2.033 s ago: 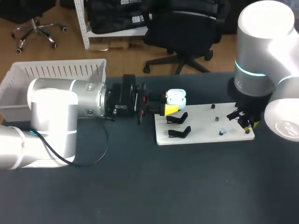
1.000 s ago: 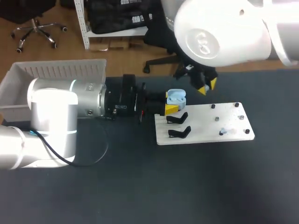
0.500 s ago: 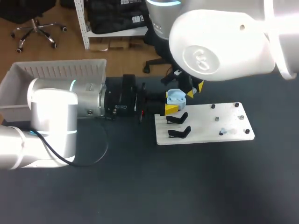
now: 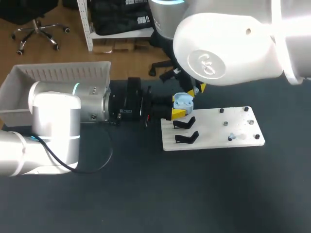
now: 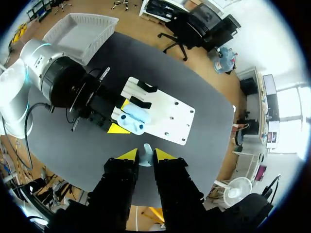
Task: Pick up each earbud case from the left stands, insert the matching earbuds, close the lid, and place the case in the box.
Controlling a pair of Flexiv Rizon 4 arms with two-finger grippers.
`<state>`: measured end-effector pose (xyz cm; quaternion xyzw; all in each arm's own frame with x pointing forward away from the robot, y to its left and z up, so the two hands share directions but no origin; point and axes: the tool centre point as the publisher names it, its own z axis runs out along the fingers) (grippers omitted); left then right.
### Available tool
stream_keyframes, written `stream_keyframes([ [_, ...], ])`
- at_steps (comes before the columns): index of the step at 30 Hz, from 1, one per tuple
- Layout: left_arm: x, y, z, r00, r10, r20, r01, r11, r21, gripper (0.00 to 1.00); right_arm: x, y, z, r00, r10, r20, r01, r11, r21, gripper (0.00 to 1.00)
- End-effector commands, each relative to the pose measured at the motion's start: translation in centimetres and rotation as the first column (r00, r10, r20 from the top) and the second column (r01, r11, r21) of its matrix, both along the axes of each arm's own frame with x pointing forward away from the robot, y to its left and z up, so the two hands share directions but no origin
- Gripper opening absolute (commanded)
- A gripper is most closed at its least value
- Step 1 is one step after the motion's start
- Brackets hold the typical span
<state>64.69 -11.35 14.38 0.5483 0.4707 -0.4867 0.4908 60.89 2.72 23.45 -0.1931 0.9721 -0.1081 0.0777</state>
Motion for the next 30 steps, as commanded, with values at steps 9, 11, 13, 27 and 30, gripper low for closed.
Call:
stream_keyframes([
  [9, 0.0, 0.0, 0.0, 1.000, 0.000, 0.000, 0.000, 1.000, 0.000, 0.00, 1.3, 0.1, 0.0, 0.874, -0.468, -0.133, 0.483, 0.866, 0.128, 0.00],
  [11, 0.0, 0.0, 0.0, 1.000, 0.000, 0.000, 0.000, 1.000, 0.000, 0.00, 1.1, 0.2, 0.2, 0.861, -0.488, -0.140, 0.506, 0.850, 0.146, 0.00],
  [13, 0.0, 0.0, 0.0, 1.000, 0.000, 0.000, 0.000, 1.000, 0.000, 0.00, 0.8, 0.3, 0.2, 0.850, -0.503, -0.154, 0.524, 0.837, 0.155, 0.00],
  [27, 0.0, 0.0, 0.0, 1.000, 0.000, 0.000, 0.000, 1.000, 0.000, 0.00, -0.2, 0.4, -0.3, 0.851, -0.496, -0.170, 0.520, 0.842, 0.145, 0.00],
  [30, 0.0, 0.0, 0.0, 1.000, 0.000, 0.000, 0.000, 1.000, 0.000, 0.00, -0.2, 0.4, -0.3, 0.851, -0.496, -0.170, 0.520, 0.842, 0.145, 0.00],
])
